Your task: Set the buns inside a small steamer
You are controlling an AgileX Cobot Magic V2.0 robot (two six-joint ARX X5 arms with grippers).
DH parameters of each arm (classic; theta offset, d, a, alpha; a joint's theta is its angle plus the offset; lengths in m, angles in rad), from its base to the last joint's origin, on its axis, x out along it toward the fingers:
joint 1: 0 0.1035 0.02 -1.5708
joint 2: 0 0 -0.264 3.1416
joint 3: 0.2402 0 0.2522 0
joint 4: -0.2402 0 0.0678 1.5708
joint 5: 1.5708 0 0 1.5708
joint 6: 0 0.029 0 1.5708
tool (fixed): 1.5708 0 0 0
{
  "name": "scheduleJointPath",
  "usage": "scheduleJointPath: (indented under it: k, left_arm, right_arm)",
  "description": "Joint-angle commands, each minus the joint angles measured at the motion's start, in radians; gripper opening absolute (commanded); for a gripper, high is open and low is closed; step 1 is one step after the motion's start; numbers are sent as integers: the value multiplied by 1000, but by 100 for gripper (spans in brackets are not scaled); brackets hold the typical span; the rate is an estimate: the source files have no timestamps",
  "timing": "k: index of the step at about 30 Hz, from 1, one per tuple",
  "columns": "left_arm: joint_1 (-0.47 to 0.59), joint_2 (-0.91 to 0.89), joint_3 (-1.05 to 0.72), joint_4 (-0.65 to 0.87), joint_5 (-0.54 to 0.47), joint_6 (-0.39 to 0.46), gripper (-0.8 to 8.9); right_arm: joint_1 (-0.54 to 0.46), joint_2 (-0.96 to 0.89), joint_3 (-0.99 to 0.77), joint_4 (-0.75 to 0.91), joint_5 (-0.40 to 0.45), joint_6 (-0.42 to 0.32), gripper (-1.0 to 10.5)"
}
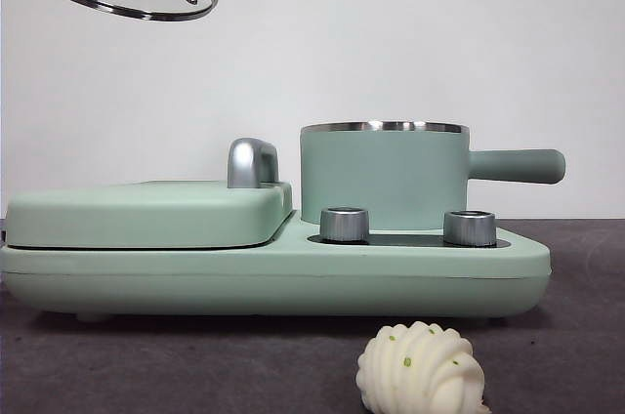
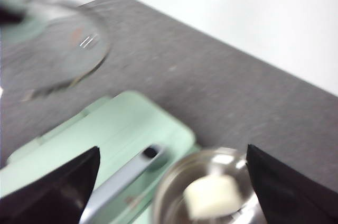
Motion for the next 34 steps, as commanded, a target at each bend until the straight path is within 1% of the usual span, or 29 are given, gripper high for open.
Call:
scheduleJointPath:
  k: [1, 4, 8, 12, 15, 17, 21, 28, 32, 34]
  left_arm:
    - [-3, 2, 19, 26, 2, 8, 10]
    - [-3, 2, 19, 26, 2, 8, 10]
    - [-3, 2, 19, 26, 2, 8, 10]
    - [-3, 2, 19, 26, 2, 8, 10]
    - [-3, 2, 19, 26, 2, 8, 10]
    - [-3, 2, 19, 26, 2, 8, 10]
    - [-3, 2, 19, 26, 2, 8, 10]
    - [-3, 2, 19, 26, 2, 8, 10]
    - [-3, 2, 19, 27, 2, 10, 10]
    - [-3, 2, 19, 27, 2, 11, 10]
  right_arm:
    - [53, -85, -150, 111, 4, 3, 441]
    - [106, -166, -284, 130, 5, 4, 440]
    - [172, -236, -406, 36, 0, 16, 440]
    - [232, -239, -467, -84, -3, 18, 440]
    - [273, -219, -513, -98, 0, 25, 440]
    - [298, -198, -537, -94, 20, 34, 440]
    - [317, -150, -570, -69, 30, 56, 440]
    - [319, -40, -581, -56, 28, 67, 440]
    - [319, 21, -582, -44, -12, 77, 440]
    - [319, 58, -582, -36, -11, 79, 398]
